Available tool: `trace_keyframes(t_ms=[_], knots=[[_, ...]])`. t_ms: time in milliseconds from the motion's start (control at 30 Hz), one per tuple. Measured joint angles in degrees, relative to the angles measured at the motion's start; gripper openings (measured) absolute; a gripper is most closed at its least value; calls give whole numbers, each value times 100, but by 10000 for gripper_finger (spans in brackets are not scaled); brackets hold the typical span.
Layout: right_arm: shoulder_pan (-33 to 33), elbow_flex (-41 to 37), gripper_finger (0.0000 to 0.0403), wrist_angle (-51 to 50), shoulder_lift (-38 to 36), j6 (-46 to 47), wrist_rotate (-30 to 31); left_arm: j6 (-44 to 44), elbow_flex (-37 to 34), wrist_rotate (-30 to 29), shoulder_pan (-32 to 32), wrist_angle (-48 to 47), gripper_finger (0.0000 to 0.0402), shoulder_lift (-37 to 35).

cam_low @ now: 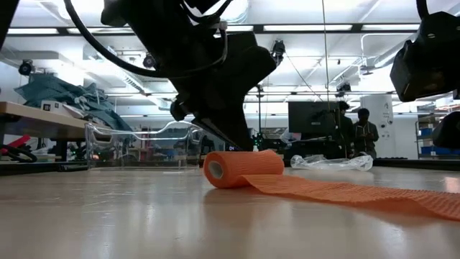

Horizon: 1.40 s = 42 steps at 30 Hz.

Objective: Roll bandage
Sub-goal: Roll the orange bandage

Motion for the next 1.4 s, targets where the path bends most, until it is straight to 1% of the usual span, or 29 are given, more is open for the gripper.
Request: trace_keyframes(t_ms=[267,467,633,800,1033,1200,1400], knots=[[0,-4,2,-14,-15,172,2,37,0,98,-7,175,0,0],[0,-28,2,-124,-169,333,26,37,0,172,-4,205,0,0],[0,-28,2,-59,-313,336,160,37,0,180,-7,262,0,22],[0,-22,2,-32,-335,323,176,71,7,315,-12,509,0,91],[0,-17,2,-10,-347,309,359,17,9,333,-20,730,0,142],[0,-11,2,17,-360,239,750,-128,9,352,-37,803,0,144],[-32,-7,2,252,-402,41,1427,-253,7,348,-46,814,0,146]])
